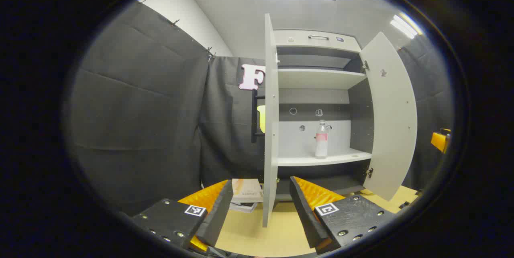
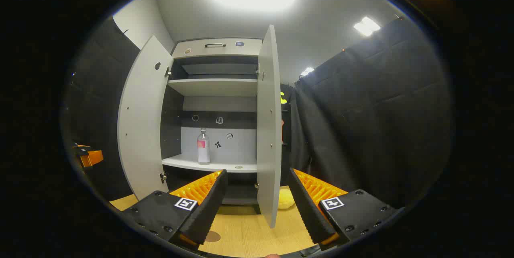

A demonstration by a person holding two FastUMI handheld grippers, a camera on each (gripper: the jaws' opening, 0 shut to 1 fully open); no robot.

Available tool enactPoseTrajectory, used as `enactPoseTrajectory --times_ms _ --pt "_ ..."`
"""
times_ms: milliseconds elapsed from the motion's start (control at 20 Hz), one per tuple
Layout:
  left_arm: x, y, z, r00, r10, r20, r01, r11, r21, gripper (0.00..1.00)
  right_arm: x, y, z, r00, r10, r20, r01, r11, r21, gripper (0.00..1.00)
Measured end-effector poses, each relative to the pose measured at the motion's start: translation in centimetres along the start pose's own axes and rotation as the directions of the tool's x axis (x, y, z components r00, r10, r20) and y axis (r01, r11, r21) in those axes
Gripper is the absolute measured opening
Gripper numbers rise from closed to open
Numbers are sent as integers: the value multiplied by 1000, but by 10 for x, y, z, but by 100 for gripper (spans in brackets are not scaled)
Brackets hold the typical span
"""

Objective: Grasp the bottle in the cabinet with the left hand and place it on the coaster, then close the right door with the right hand and the left door with the left hand.

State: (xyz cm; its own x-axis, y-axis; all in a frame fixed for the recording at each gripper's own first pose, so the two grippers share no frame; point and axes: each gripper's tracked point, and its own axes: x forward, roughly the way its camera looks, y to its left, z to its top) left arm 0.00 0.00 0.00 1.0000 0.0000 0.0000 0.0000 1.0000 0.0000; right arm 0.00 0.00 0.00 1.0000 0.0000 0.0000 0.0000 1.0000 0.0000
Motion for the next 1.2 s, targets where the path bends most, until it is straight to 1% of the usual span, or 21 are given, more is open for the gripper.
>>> enactPoseTrajectory --times_ms 50,100,150,200,550,700,750,800,1000,1200 --pt "0 -1 1 1000 -1 0 1 1000 4 83 0 0 -1 1000 0 -5 0 1000 1 92" --pt "0 -3 0 1000 -2 -2 2 1000 8 83 0 -1 -3 1000 1 -11 -1 1000 2 92" --pt "0 -4 1 1000 -3 -1 3 1000 11 83 -1 -1 -4 1000 1 -14 -1 1000 2 92" --pt "0 -5 2 1000 -6 1 6 1000 11 83 -2 -2 -5 1000 2 -18 -2 1000 0 96" --pt "-9 -15 13 1000 -21 23 20 1000 21 83 -6 -5 -4 1000 6 -19 -6 1000 -3 96" --pt "-11 -18 14 999 -22 32 21 1000 20 83 -8 -1 -3 1000 22 -22 -22 1000 -5 96" --pt "-11 -18 13 999 -25 31 24 1000 17 86 -9 2 -1 999 30 -17 -30 1000 -6 96" --pt "-12 -18 14 999 -25 29 25 1000 20 83 -10 3 -1 999 35 -12 -35 999 -8 96" --pt "-11 -18 13 999 -17 32 16 999 32 83 -12 10 -7 998 65 -17 -65 998 -17 96" --pt "-16 -20 14 999 -13 35 12 999 34 83 -9 9 -10 997 79 -26 -80 997 -8 96"
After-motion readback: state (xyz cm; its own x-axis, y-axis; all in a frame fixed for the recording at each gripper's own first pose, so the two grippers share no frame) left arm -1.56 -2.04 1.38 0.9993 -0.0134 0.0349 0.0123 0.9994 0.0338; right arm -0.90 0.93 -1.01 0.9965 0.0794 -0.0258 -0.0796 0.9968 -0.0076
